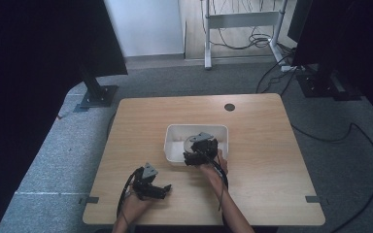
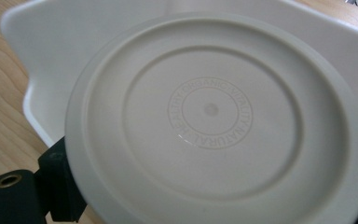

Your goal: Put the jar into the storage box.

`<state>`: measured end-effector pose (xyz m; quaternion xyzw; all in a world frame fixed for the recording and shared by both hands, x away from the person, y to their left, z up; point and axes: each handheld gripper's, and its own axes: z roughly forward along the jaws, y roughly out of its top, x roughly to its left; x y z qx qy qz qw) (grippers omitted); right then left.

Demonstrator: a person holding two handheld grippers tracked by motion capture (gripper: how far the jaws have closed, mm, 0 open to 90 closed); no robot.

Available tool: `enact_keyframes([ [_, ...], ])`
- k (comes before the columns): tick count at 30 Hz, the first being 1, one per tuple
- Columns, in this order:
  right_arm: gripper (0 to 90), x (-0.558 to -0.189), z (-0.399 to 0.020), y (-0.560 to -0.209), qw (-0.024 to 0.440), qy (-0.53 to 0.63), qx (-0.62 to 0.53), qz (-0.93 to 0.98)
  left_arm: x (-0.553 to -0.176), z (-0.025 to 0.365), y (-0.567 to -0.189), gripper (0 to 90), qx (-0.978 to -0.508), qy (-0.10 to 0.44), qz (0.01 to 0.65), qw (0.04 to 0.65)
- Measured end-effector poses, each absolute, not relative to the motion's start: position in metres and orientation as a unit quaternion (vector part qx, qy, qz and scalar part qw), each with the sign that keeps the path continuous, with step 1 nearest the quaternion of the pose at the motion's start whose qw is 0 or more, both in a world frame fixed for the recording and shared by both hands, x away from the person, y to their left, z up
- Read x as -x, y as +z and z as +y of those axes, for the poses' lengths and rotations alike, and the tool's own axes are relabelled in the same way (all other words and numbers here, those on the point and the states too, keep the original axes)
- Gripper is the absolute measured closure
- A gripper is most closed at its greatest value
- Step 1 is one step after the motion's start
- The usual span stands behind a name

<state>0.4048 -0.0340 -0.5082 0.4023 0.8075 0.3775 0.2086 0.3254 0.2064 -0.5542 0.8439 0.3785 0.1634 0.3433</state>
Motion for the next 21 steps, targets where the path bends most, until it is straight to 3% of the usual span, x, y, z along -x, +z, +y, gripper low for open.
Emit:
enact_keyframes([
  [21,8.7,-0.414,-0.037,-0.522,0.186,0.374,-0.423,0.804,-0.326,0.206,-0.554,1.2,-0.843,0.163,0.379,0.345],
])
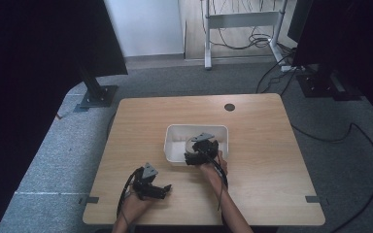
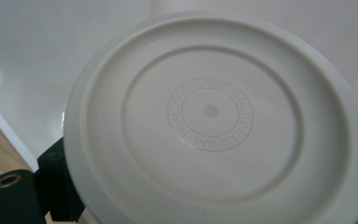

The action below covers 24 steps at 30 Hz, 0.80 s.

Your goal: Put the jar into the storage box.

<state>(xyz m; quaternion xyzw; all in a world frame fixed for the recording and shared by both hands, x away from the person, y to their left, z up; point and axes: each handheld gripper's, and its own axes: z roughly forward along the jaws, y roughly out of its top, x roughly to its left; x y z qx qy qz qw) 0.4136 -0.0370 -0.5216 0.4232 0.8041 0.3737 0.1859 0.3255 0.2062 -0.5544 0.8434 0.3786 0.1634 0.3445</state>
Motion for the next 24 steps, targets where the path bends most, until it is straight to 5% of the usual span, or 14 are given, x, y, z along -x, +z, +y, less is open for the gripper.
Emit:
enact_keyframes([
  [24,1.3,-0.402,-0.043,-0.512,0.199,0.386,-0.4,0.807,-0.325,0.206,-0.554,1.2,-0.844,0.163,0.379,0.344],
])
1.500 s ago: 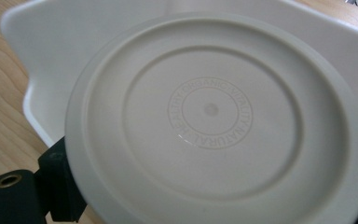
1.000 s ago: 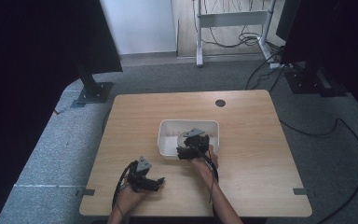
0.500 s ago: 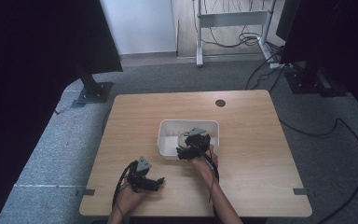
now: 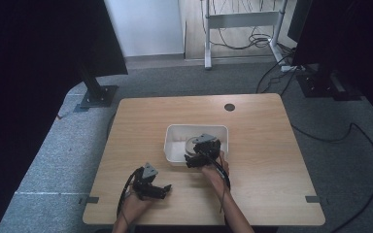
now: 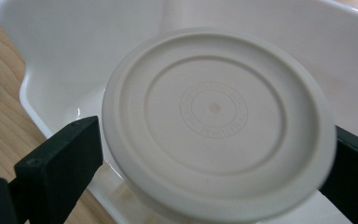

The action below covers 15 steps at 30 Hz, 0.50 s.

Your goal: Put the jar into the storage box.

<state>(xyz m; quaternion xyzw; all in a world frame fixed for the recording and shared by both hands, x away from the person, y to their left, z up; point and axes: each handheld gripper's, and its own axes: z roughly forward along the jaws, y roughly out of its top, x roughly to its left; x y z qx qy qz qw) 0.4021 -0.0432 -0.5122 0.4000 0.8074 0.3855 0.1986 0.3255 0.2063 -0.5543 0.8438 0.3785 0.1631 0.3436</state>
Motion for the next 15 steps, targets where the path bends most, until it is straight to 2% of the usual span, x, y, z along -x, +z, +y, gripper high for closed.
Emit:
enact_keyframes([
  [15,1.7,-0.392,-0.055,-0.506,0.203,0.379,-0.394,0.813,-0.325,0.206,-0.554,1.3,-0.844,0.163,0.379,0.344],
])
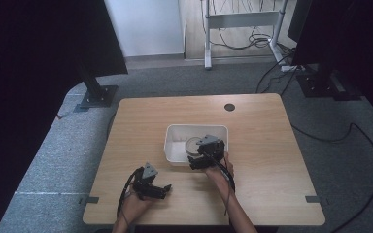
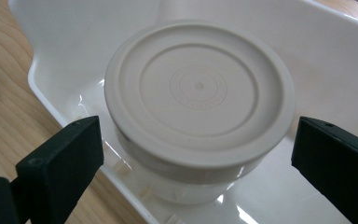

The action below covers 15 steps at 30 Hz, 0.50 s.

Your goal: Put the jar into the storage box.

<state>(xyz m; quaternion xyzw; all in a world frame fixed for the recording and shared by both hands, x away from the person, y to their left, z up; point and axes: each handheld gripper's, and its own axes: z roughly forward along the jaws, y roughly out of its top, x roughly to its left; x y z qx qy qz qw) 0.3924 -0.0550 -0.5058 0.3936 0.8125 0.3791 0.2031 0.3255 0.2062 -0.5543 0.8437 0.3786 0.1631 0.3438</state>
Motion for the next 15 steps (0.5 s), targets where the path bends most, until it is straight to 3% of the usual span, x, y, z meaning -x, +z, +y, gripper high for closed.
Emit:
enact_keyframes([
  [15,1.7,-0.3826,-0.0644,-0.5031,0.202,0.385,-0.393,0.81,-0.3255,0.2062,-0.5543,1.3,-0.843,0.163,0.379,0.344],
])
